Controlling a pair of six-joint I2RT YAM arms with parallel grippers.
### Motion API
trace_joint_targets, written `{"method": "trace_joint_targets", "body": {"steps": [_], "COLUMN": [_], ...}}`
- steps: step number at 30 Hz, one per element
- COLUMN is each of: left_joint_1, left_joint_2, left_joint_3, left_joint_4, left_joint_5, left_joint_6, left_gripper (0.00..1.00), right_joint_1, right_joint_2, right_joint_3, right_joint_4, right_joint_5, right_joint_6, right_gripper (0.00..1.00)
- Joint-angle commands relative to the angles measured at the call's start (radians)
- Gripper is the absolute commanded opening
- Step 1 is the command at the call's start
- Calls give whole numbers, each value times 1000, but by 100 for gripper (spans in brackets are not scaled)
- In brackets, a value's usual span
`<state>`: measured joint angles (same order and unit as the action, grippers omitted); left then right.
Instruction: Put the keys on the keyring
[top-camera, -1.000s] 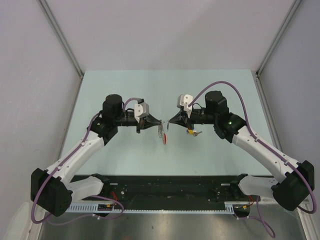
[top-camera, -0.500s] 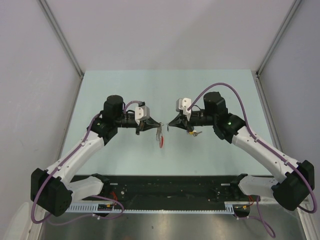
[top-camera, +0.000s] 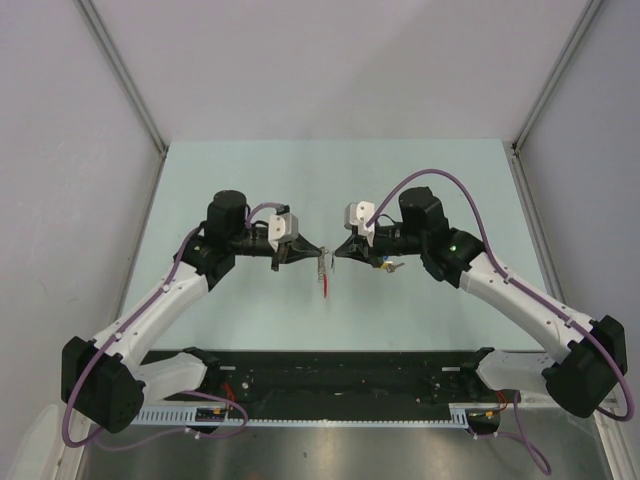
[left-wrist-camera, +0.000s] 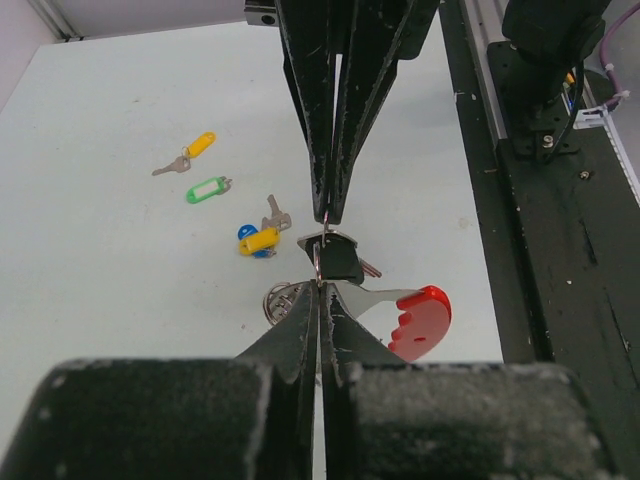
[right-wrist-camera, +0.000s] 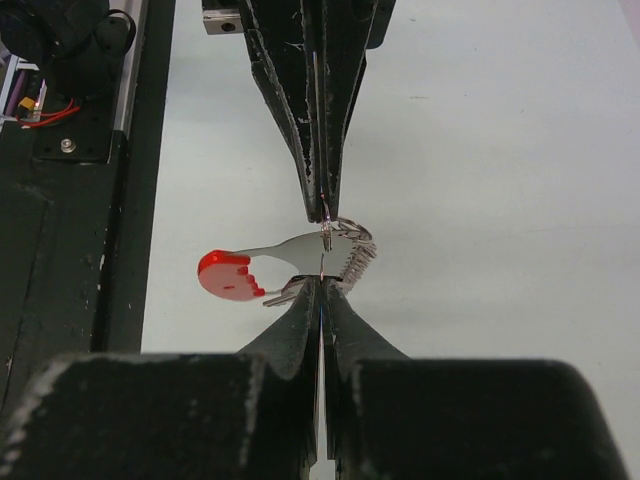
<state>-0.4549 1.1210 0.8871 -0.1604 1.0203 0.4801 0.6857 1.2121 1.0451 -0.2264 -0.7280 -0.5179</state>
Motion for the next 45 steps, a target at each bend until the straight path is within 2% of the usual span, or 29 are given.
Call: {"method": "trace_joint_targets", "body": {"steps": [1,45], "left_joint_1": [2,1], "left_joint_2": [-26,-15], "left_joint_3": [16,23], "left_joint_4": [5,-5], "left_joint_5": [92,113], "left_joint_6": [40,31], "left_gripper": [1,0], "right_joint_1": [8,34], "right_joint_2": [4,-2], "right_joint_3": [21,23], "right_joint_4": [4,24], "right_joint_5": [35,1], "right_joint_6": [-14,-18], "right_gripper": [0,0]}}
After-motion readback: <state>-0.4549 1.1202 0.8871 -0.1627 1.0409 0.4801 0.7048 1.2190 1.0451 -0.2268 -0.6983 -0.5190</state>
